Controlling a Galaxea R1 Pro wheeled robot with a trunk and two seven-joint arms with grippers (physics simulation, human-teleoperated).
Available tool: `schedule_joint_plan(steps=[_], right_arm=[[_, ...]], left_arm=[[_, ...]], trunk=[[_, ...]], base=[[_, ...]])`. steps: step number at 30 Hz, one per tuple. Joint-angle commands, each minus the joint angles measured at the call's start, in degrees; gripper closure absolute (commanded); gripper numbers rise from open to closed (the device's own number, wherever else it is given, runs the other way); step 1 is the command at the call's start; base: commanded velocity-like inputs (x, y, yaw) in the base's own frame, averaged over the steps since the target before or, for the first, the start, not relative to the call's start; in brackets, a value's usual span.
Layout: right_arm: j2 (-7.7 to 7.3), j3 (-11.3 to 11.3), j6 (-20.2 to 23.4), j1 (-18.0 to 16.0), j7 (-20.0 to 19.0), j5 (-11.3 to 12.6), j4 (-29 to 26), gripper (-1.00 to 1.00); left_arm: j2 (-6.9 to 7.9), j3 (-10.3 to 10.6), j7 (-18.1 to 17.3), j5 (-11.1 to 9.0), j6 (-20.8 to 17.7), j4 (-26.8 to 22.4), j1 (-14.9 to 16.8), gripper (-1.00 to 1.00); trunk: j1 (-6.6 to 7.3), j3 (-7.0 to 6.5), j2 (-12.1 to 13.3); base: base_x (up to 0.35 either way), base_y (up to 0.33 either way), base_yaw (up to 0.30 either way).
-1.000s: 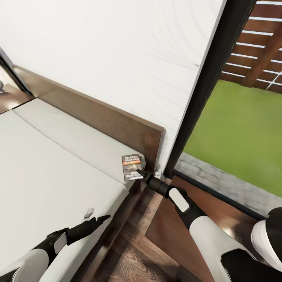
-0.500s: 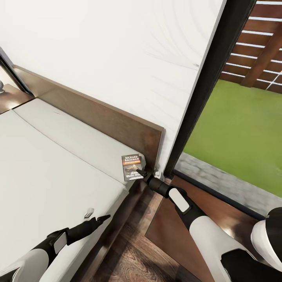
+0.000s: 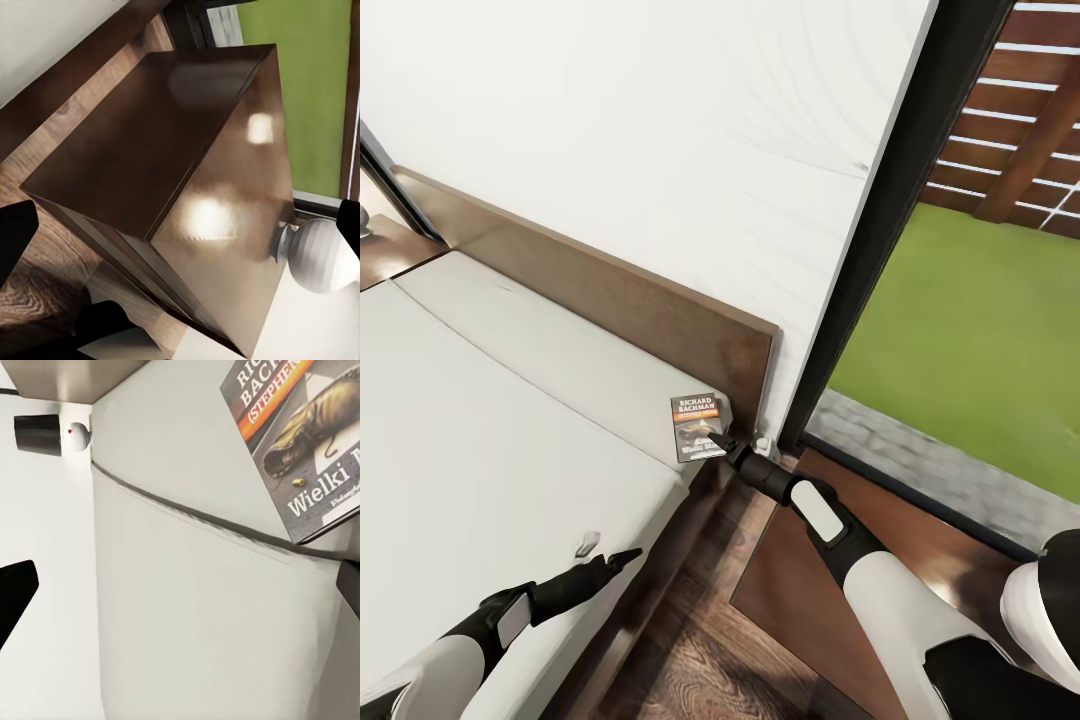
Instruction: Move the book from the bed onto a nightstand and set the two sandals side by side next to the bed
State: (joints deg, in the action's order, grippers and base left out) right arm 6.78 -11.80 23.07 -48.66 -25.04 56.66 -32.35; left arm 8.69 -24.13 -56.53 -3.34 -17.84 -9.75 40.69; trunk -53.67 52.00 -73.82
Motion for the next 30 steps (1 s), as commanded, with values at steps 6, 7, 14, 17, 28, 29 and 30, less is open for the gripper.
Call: schedule_joint_plan(steps=[6,7,14,17,28,29,30], right_arm=[[-0.01,-0.1,0.2,0.0,0.0,0.4,0.1,-1.0],[-0.01,-0.1,0.2,0.0,0.0,0.4,0.1,-1.0],[-0.01,-0.1,0.2,0.0,0.0,0.4,0.1,-1.0],[-0.01,-0.1,0.2,0.1,0.0,0.4,0.1,-1.0],[-0.1,-0.1,0.6,0.1,0.0,0.4,0.1,-1.0],[-0.1,-0.1,0.6,0.1,0.0,0.4,0.1,-1.0],[-0.1,-0.1,0.6,0.1,0.0,0.4,0.1,-1.0]], left_arm=[[0.01,0.0,-0.2,-0.3,-0.6,0.0,0.0,-1.0],[0.01,0.0,-0.2,-0.3,-0.6,0.0,0.0,-1.0],[0.01,0.0,-0.2,-0.3,-0.6,0.0,0.1,-1.0],[0.01,0.0,-0.2,-0.3,-0.6,0.0,0.0,-1.0],[0.01,0.0,-0.2,-0.3,-0.6,0.0,0.1,-1.0],[0.01,0.0,-0.2,-0.3,-0.6,0.0,0.1,-1.0],[0.01,0.0,-0.2,-0.3,-0.6,0.0,0.1,-1.0]], trunk=[[0.0,0.03,0.0],[0.0,0.03,0.0],[0.0,0.03,0.0],[0.0,0.03,0.0],[0.0,0.03,0.0],[0.0,0.03,0.0],[0.0,0.03,0.0]], base=[[0.0,0.0,0.0],[0.0,0.0,0.0],[0.0,0.0,0.0],[0.0,0.0,0.0],[0.0,0.0,0.0],[0.0,0.0,0.0],[0.0,0.0,0.0]])
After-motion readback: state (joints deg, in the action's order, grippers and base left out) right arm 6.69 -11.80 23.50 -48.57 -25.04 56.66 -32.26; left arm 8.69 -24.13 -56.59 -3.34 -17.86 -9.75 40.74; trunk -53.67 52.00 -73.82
